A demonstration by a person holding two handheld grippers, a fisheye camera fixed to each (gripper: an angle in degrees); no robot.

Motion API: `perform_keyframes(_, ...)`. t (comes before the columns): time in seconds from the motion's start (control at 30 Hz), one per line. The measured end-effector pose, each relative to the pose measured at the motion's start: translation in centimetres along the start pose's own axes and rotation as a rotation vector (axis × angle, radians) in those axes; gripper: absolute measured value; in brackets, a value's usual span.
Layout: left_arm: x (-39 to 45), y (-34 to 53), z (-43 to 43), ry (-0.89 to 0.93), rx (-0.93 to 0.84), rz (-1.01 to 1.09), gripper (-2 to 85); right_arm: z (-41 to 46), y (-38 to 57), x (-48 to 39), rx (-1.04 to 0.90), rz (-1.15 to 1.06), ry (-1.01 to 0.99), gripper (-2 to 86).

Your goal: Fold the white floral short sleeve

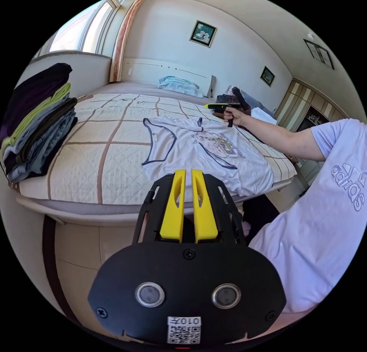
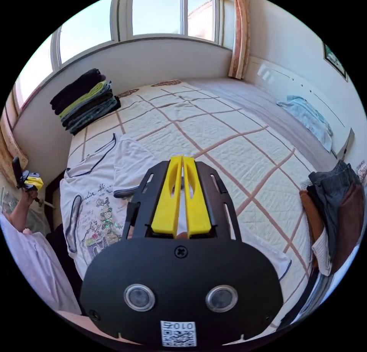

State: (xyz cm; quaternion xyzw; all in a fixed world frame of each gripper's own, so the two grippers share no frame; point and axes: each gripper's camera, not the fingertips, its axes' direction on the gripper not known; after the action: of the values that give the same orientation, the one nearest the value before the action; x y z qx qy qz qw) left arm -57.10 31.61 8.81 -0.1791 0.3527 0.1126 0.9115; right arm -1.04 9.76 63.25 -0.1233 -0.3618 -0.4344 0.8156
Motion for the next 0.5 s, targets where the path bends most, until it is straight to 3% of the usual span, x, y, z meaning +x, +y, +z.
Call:
perform_keyframes(0.2, 1.4, -1.0, 1.2, -0.002, -0.045, 0.063, 0.9, 2.7, 2.0, 3.0, -0.236, 0.119, 0.096, 4.2)
perform_keyframes(0.33, 1.8, -2.0, 2.3, -0.017, -0.087, 0.093, 1.0, -3.4, 6.9, 9.4, -0.107, 0.331, 0.193, 4.4)
perform_keyframes(0.5, 2.7, -3.2, 2.8, 0.024, -0.074, 0.104, 0.9, -7.6, 15.1, 17.9, -0.156, 0.54, 0.364, 5.1)
